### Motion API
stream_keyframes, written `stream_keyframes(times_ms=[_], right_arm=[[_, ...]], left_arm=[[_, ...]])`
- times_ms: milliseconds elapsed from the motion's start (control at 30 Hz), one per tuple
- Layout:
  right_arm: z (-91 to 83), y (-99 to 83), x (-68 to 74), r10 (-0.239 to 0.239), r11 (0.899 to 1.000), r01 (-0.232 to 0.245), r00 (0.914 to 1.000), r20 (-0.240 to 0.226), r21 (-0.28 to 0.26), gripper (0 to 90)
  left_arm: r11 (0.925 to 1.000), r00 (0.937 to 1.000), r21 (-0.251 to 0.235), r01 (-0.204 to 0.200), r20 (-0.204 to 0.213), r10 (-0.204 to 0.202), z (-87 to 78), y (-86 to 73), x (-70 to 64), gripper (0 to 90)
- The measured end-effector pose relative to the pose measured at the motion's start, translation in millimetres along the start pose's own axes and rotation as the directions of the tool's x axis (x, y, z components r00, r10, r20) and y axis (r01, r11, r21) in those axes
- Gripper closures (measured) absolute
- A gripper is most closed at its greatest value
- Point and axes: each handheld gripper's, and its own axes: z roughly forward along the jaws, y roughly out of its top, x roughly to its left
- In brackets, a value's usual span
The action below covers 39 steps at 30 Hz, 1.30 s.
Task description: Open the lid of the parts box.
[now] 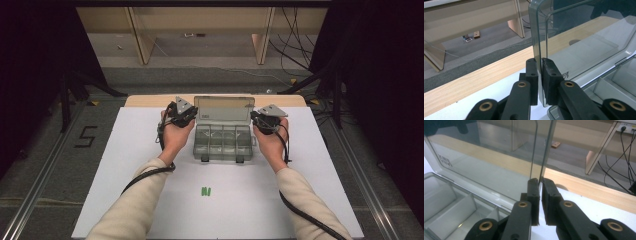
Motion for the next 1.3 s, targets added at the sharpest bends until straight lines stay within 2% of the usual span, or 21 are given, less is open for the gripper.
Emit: stream_keyframes(times_ms=[100, 167, 267, 300, 400, 467, 567, 633, 667, 767, 1000, 1100, 1300], right_arm=[[-0.2, 0.7, -0.7, 0.003, 1.0, -0.003, 1.0, -0.008, 0.008, 85.5], [1.7, 0.4, -0.3, 0.009, 1.0, -0.009, 0.9999, 0.005, -0.015, 85.5], [0.6, 0.5, -0.7, 0.01, 1.0, -0.01, 0.9999, -0.004, 0.018, 85.5], [2.4, -0.3, -1.2, 0.0, 1.0, 0.0, 1.0, 0.003, -0.006, 85.5], [2.4, -0.7, -1.0, 0.012, 1.0, -0.012, 0.9999, -0.01, 0.017, 85.4], [3.9, -1.6, -0.7, 0.009, 1.0, -0.009, 1.0, 0.001, 0.006, 85.4], [3.7, -1.9, -0.8, 0.015, 1.0, -0.015, 0.9999, -0.006, 0.021, 85.4], [4.9, -2.6, -0.1, 0.022, 1.0, -0.022, 0.9997, -0.005, 0.017, 85.3], [5.5, -2.8, -1.1, 0.01, 1.0, -0.01, 0.9999, 0.004, 0.007, 85.3], [5.1, -3.0, -0.8, 0.022, 0.999, -0.021, 0.9997, -0.01, 0.028, 85.2], [8.0, -5.6, -1.3, 0.015, 0.999, -0.015, 0.9999, -0.002, 0.033, 84.3], [8.2, -5.7, -0.3, 0.028, 0.998, -0.028, 0.9995, -0.017, 0.051, 83.6], [11.4, -9.7, -2.6, 0.034, 0.998, -0.034, 0.9993, -0.012, 0.055, 80.9]], left_arm=[[1.0, 1.0, 0.003, 0.001, -0.001, -0.001, 0.8, -0.6, 0.0, 83.5], [1.0, 1.0, 0.006, 0.002, 0.0, -0.002, 1.4, -0.8, 0.4, 83.5], [1.0, 1.0, 0.006, 0.007, -0.001, -0.007, 2.2, -1.5, 0.1, 83.5], [1.0, 1.0, 0.008, 0.005, 0.0, -0.005, 2.4, -1.8, 0.3, 83.4], [0.9999, 1.0, 0.011, 0.006, 0.0, -0.006, 3.4, -2.5, 0.4, 83.4], [0.9999, 1.0, 0.011, 0.01, 0.0, -0.01, 4.2, -3.4, 0.2, 83.4], [0.9998, 1.0, 0.017, 0.008, 0.0, -0.008, 5.1, -4.6, 0.3, 83.3], [0.9997, 1.0, 0.024, 0.009, 0.0, -0.009, 5.6, -5.5, 0.2, 83.3], [0.9997, 1.0, 0.025, 0.007, 0.0, -0.007, 6.2, -5.9, 0.4, 83.3], [0.9993, 0.9999, 0.036, 0.012, 0.002, -0.012, 8.1, -7.9, -0.1, 83.2], [0.9983, 0.9997, 0.053, 0.023, 0.004, -0.023, 11.3, -12.0, -0.7, 82.7], [0.9976, 0.9998, 0.066, 0.021, 0.002, -0.021, 12.9, -14.3, -1.0, 82.2], [0.9956, 0.9995, 0.09, 0.029, 0.011, -0.03, 15.5, -17.3, -2.0, 80.0]])
